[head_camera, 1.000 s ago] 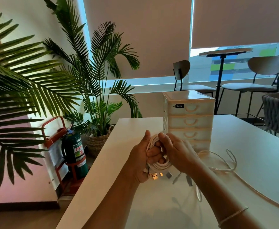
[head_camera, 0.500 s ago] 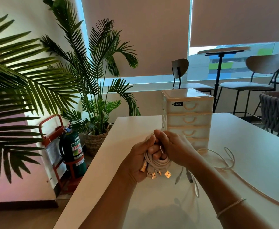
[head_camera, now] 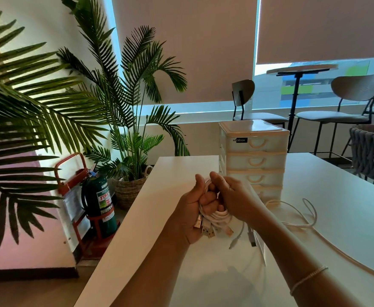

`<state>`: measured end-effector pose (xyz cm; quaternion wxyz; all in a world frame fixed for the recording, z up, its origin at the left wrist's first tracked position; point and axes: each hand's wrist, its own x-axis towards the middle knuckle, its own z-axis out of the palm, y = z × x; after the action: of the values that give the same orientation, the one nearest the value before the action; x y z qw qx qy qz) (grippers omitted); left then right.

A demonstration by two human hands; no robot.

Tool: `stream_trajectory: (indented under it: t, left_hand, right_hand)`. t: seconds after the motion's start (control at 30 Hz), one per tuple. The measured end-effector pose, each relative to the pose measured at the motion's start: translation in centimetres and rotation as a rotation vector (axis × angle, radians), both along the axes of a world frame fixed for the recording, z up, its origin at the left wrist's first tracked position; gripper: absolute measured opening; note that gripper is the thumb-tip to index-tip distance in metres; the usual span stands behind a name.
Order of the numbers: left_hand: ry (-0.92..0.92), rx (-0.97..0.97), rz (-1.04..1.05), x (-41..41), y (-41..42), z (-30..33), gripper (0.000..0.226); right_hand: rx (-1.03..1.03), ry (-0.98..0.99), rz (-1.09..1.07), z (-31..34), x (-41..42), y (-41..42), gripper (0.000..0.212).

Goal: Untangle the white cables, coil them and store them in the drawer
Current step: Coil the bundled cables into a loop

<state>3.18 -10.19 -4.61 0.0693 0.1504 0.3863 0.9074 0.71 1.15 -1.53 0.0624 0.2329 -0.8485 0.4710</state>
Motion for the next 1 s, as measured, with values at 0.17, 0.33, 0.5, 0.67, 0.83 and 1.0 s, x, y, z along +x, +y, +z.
stream_trajectory:
  t: [0.17,0.33,0.5,0.67,0.83,1.0]
  left_hand:
    - [-0.043,0.025,0.028,0.1,-0.2,0.2,0.043]
    - [-0.104,0.048,0.131,0.1,-0.2,0.4,0.048]
    - [-0.145,-0.002,0.273,-1.0,-0.9,-0.4,0.034]
    - [-0.19,0.042,0.322,-0.7,-0.8,0.0,0.037]
    - [-0.199,0.036,0.339,-0.7,-1.0,0.3,0.037]
    - [-0.193,0.136,0.327,-0.5,-1.5,0.8,0.039]
  right_hand:
    - [-0.38,-0.263,0.233,-1.5,-0.2,0.2,0.047]
    - [-0.36,-0.146,0.151,-2.5,-0.2,-0.3,0.053]
    - [-0.077,0.039,-0.007,-2.7,0.5,-0.2,0.04]
    - [-0.047,0.034,0.028,-3.3,0.2,-0.2,0.067]
    - [-0.026,0.097,-0.006,-3.6,0.4,0.1,0.082]
    - [-0.15,0.465,-0.008,-3.3,0.7,0.8,0.05]
